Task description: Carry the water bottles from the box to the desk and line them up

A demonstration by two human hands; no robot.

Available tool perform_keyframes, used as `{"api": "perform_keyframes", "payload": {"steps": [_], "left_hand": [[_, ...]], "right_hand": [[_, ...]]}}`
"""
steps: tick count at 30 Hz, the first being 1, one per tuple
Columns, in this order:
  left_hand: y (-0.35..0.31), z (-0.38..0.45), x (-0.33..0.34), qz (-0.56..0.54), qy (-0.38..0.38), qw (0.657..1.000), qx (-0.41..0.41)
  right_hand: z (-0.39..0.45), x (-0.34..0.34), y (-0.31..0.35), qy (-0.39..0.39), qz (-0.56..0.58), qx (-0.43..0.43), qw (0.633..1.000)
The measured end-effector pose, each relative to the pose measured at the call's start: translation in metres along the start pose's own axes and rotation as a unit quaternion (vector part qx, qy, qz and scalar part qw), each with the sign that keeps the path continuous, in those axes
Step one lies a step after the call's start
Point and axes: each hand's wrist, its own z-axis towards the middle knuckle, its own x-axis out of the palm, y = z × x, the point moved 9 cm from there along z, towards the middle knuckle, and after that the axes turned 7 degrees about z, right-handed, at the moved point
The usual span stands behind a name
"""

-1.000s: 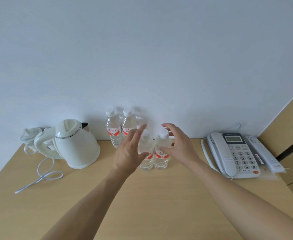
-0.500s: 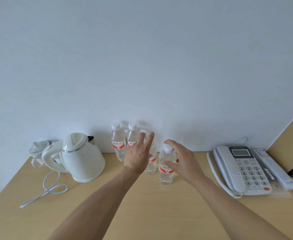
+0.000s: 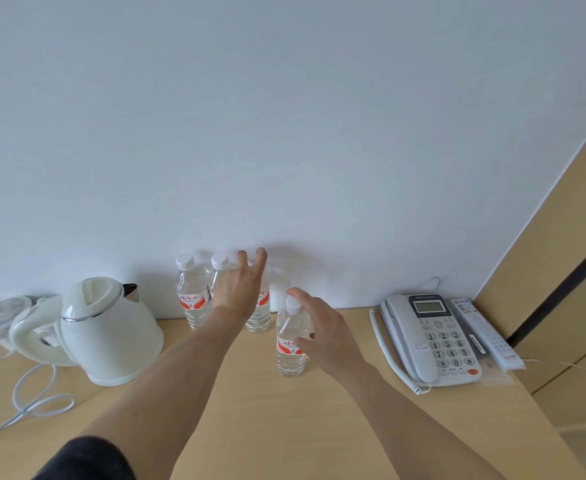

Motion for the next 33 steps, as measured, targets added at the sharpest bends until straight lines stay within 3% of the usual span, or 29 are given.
{"api": "perform_keyframes", "payload": {"steps": [13,24,30,33], "left_hand": [[0.016,-0.043,-0.018,-0.085,-0.072,0.994,0.019],[0.014,-0.041,-0.007,-0.068,0.004,0.996,0.052],[0.015,-0.029,-0.015,-0.066,-0.019,0.996,0.061],[0.015,-0.02,-0.023,-0.039,-0.051,0.996,0.055]], "right_hand": [[0.034,0.001,-0.004,-0.026,-0.022,-0.003,0.999],[0.1,0.01,-0.006,-0.048,-0.064,0.01,0.997],[0.103,0.01,0.0,-0.047,-0.143,-0.003,0.989],[0.102,0.008,-0.003,-0.024,-0.123,0.01,0.992]]}}
